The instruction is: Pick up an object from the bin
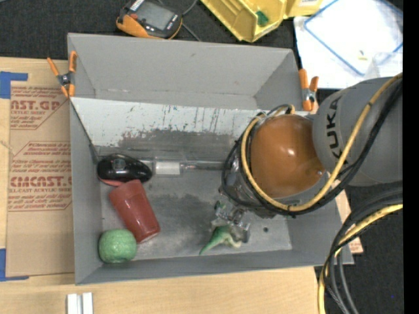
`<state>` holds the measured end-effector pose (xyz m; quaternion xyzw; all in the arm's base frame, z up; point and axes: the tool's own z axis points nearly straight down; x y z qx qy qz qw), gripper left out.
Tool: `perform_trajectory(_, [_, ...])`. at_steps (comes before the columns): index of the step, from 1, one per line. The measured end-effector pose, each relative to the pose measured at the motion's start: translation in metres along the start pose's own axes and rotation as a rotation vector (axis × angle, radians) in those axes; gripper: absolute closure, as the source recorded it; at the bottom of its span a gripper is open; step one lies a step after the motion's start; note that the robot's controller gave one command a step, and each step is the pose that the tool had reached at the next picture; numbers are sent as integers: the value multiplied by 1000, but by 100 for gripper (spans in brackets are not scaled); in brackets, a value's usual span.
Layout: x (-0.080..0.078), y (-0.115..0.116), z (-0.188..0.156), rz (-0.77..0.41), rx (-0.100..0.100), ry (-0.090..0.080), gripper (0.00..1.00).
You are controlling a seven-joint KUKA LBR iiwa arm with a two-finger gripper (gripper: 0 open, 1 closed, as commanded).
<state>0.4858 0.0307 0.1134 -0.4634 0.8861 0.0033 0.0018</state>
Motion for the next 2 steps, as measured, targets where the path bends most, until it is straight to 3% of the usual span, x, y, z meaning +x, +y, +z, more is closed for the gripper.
perform_trajectory(2, [0,2,-51,1,-8,3,100])
